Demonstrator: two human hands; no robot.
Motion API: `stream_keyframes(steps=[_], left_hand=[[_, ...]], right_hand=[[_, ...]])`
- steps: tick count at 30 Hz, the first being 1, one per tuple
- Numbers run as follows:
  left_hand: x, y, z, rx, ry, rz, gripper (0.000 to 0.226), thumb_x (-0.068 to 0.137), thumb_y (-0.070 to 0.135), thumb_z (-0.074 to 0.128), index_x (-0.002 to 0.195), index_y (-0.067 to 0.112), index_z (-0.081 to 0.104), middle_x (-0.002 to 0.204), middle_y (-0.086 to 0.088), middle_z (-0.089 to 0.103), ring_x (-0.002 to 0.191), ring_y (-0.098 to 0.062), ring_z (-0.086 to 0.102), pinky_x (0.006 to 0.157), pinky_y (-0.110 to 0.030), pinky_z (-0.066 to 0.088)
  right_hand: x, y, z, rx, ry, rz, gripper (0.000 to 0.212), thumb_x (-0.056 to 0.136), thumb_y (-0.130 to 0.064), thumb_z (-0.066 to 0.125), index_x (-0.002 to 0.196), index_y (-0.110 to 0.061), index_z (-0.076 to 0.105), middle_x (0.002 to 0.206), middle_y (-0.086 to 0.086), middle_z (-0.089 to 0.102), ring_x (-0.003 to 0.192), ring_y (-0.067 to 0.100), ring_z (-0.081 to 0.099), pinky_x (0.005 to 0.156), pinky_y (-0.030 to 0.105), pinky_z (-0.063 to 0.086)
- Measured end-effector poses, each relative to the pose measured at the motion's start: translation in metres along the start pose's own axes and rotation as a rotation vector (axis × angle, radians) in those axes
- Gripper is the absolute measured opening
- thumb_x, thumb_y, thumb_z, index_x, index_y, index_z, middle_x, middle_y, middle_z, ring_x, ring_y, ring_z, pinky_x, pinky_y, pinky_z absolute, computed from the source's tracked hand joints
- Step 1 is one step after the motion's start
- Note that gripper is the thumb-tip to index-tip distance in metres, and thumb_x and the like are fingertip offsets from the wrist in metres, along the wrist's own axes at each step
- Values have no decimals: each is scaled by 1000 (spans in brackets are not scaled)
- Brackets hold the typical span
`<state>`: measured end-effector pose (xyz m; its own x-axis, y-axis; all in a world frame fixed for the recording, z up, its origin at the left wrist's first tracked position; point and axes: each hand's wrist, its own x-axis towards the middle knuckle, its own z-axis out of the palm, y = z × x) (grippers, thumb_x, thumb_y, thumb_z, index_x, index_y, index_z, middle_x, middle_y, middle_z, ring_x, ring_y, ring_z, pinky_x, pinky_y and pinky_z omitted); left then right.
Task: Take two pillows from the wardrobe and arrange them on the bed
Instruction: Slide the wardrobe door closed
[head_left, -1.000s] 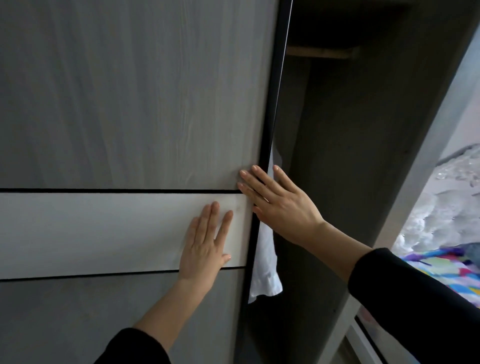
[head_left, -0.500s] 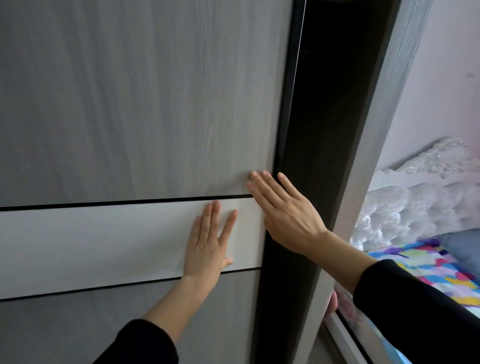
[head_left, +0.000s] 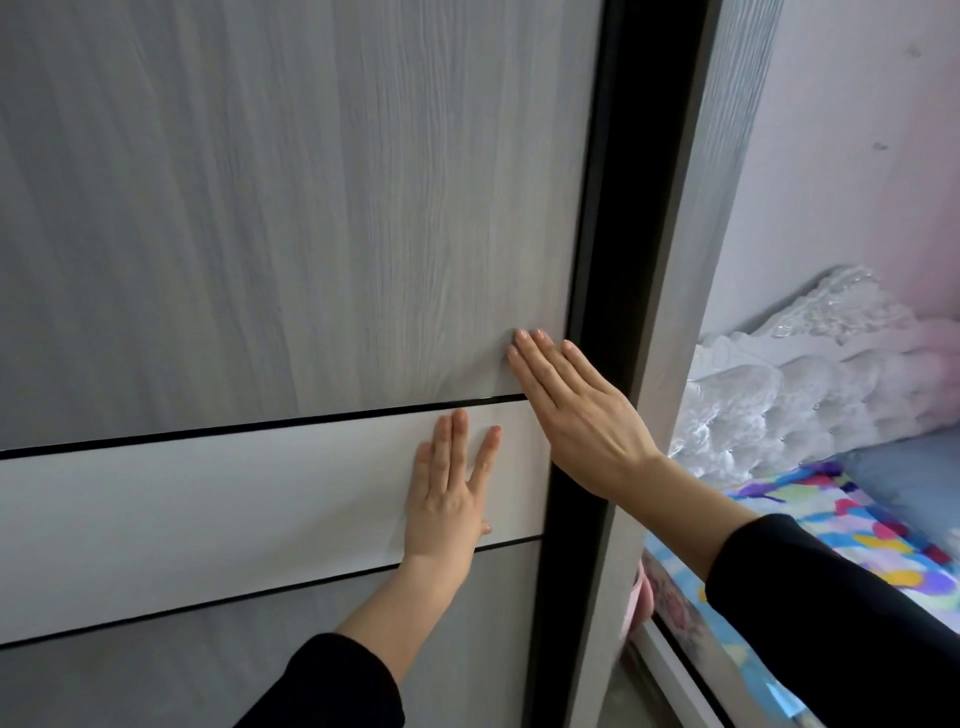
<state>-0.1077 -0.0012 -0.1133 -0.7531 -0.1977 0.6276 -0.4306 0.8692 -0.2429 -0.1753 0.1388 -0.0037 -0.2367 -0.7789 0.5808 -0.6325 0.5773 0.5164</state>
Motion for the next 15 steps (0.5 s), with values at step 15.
stream_keyframes(steps=[15], left_hand=[[20, 57, -2, 49, 18, 14, 130, 43, 72, 73, 144, 21, 9, 148, -2, 18, 139, -28, 16, 114, -44, 19]], right_hand=[[3, 34, -4, -226, 25, -2, 58, 88, -9, 8, 143, 4, 19, 152, 21, 24, 141, 32, 24, 116, 41, 15]])
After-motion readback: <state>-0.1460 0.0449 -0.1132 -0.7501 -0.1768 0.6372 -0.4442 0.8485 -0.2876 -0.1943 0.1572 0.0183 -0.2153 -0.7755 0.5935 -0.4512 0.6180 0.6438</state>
